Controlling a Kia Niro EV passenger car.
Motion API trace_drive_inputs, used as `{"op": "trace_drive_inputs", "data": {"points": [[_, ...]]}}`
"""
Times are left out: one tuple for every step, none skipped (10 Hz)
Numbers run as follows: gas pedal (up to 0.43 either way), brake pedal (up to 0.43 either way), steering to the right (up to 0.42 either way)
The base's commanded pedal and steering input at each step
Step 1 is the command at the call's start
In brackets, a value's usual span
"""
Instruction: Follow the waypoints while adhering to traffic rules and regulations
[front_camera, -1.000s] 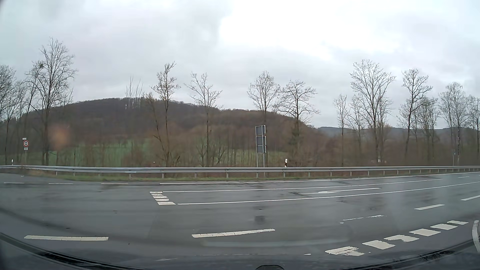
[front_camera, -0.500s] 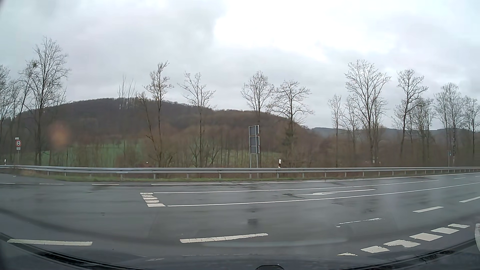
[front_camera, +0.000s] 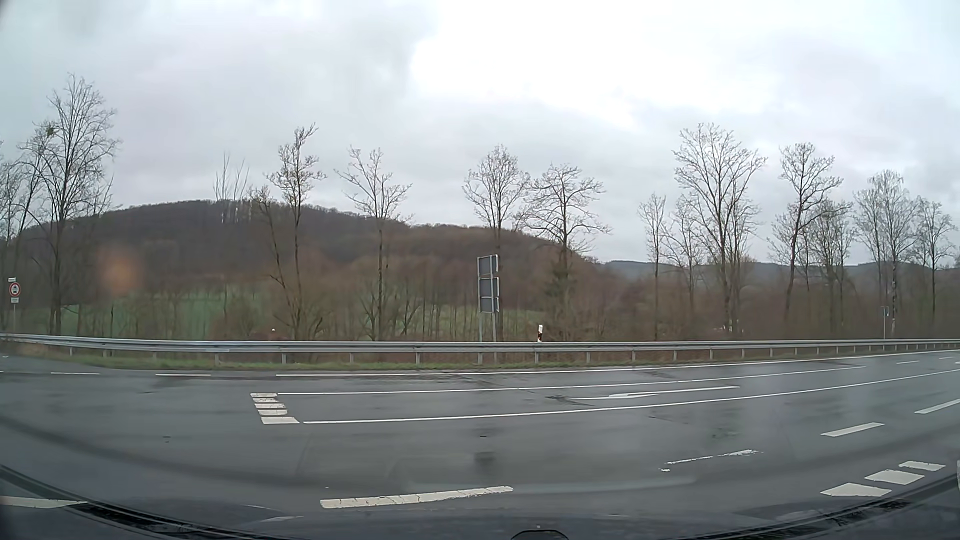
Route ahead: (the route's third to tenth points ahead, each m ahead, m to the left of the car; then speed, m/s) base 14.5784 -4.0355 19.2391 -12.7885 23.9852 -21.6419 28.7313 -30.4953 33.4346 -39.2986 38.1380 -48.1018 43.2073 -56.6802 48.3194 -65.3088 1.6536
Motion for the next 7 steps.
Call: {"op": "trace_drive_inputs", "data": {"points": [[0.421, 0.0, 0.275], [0.421, 0.0, 0.274], [0.421, 0.0, 0.274], [0.421, 0.0, 0.281], [0.421, 0.0, 0.291], [0.421, 0.0, 0.305], [0.421, 0.0, 0.315]]}}
